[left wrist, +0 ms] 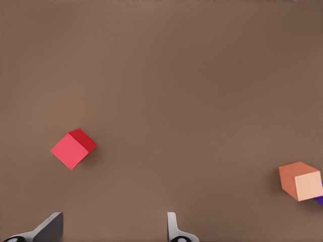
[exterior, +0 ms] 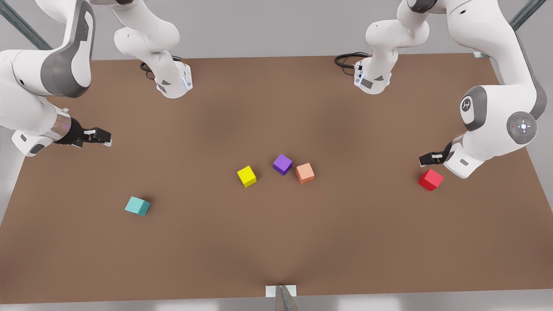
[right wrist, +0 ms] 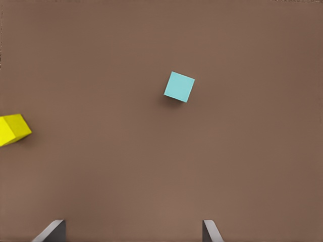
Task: Pick up red wooden cube and pass to hand red wooden cube and place in blue wooden cube
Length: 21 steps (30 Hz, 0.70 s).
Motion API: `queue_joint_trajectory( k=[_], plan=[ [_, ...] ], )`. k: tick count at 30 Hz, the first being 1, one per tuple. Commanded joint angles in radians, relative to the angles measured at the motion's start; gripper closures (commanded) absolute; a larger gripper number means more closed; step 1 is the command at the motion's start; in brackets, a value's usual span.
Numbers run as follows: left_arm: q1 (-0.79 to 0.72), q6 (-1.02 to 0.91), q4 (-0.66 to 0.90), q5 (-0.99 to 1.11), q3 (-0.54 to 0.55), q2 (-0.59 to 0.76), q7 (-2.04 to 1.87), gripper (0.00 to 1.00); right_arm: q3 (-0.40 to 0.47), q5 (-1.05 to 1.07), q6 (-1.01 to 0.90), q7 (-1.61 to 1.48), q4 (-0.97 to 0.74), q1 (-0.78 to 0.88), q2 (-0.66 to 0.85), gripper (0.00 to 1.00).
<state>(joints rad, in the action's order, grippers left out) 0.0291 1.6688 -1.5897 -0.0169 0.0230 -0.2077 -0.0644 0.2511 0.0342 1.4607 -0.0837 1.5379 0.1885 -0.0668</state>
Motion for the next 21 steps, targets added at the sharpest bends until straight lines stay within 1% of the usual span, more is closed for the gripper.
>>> queue_joint_trajectory(
  k=[1,2,3,5,7,8,10,11,12,15,18,21],
  plan=[
    [0.000,0.016,0.000,0.000,0.002,0.001,-0.049,0.00,0.001,0.001,0.003,-0.064,0.001,0.011,0.001,0.00],
    [0.000,0.017,0.000,0.000,0.000,-0.005,-0.049,0.00,0.002,0.000,0.003,-0.064,-0.001,0.012,-0.001,0.00],
    [0.002,0.022,0.002,0.003,-0.011,-0.039,-0.051,0.00,0.002,0.000,0.004,-0.062,0.001,0.011,-0.001,0.00],
    [0.021,0.049,0.047,0.005,-0.051,-0.134,-0.052,0.00,0.004,0.000,0.009,-0.064,0.004,0.009,-0.004,0.00],
    [0.029,0.158,0.039,-0.003,-0.104,-0.194,-0.063,0.00,0.004,0.000,0.015,-0.065,0.007,0.006,-0.008,0.00],
    [0.029,0.236,0.011,-0.012,-0.135,-0.219,-0.127,0.00,0.005,0.000,0.017,-0.065,0.008,0.005,-0.010,0.00],
    [0.043,0.463,-0.154,-0.115,-0.193,-0.237,-0.235,0.00,0.004,-0.002,0.021,-0.067,0.016,0.005,-0.013,0.00],
    [0.046,0.531,-0.208,-0.195,-0.224,-0.243,-0.236,0.00,0.005,-0.007,0.026,-0.068,0.016,0.009,-0.014,0.00],
    [0.052,0.562,-0.236,-0.212,-0.233,-0.245,-0.241,0.00,0.004,-0.007,0.029,-0.068,0.016,0.011,-0.027,0.00],
    [0.061,0.608,-0.288,-0.212,-0.241,-0.248,-0.364,0.00,-0.001,-0.008,0.035,-0.070,0.016,0.016,-0.030,0.00],
    [0.061,0.606,-0.335,-0.210,-0.259,-0.246,-0.503,0.00,-0.001,-0.007,0.035,-0.077,0.019,0.014,-0.030,0.00],
    [0.058,0.609,-0.355,-0.210,-0.259,-0.246,-0.505,0.00,-0.001,-0.007,0.033,-0.080,0.025,0.014,-0.028,0.00]
  ],
)
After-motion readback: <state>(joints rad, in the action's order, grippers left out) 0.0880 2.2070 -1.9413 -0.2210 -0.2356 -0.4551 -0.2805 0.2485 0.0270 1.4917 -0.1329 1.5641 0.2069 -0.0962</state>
